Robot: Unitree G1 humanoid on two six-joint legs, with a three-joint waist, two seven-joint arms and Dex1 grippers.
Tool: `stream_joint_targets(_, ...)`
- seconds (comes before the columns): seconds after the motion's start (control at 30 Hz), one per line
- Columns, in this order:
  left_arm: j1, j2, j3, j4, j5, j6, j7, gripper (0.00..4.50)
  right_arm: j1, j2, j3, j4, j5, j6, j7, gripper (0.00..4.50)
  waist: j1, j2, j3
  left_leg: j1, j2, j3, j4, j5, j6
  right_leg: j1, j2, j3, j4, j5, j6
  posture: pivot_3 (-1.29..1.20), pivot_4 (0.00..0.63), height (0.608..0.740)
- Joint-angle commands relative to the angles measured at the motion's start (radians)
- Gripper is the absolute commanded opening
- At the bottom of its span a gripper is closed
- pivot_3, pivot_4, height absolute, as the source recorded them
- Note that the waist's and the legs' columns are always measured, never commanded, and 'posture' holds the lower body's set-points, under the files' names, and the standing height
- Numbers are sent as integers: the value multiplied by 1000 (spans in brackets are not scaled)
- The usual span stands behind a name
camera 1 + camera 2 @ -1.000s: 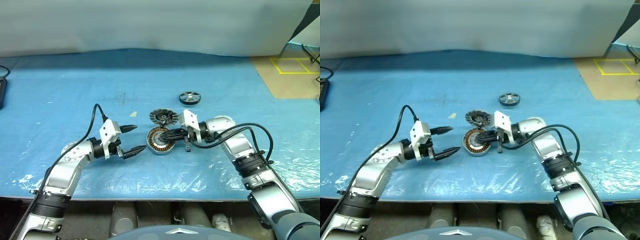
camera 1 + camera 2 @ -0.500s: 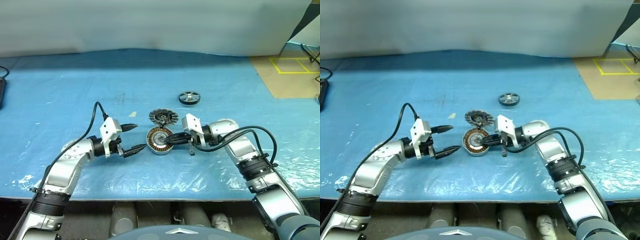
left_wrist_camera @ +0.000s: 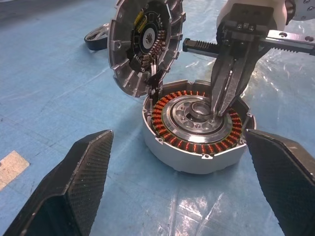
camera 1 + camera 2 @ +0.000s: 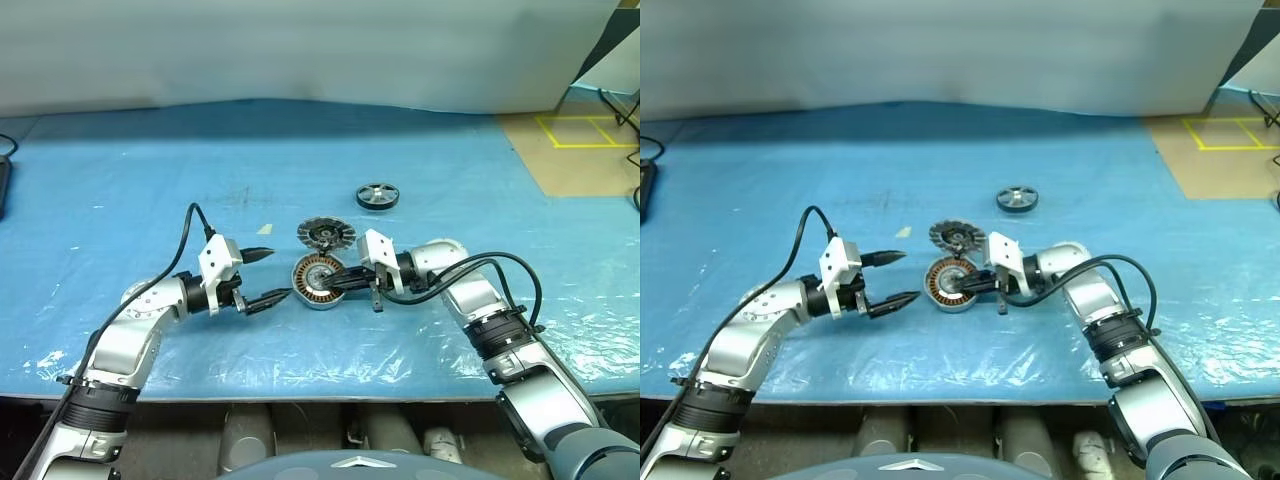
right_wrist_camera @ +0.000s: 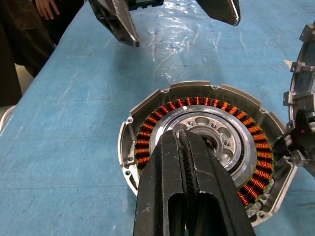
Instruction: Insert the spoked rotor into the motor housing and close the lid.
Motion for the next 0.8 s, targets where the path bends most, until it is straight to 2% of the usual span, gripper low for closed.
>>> stream_joint_targets(0.03,-3,6,9,-61,-17,16,15,4500,-16,8,-5,-11,1,1,-10,34,1,0,0,0,0,0,0,0,0,0,0,0,0,0,0,0,150,740)
stream_joint_targets(0.4,-25,-4,4,-11,-5,3,6,4500,-17,2,-31,-95,42,65,-22,34,0,0,0,0,0,0,-1,0,0,0,0,0,-1,0,0,0,150,740)
stream_joint_targets(0.8,-10,-6,-3,2,-1,-20,1,4500,-47,-62,-66,30,12,-3,-31,34,4,0,0,2,0,0,-1,0,0,0,0,0,-2,0,0,0,150,740)
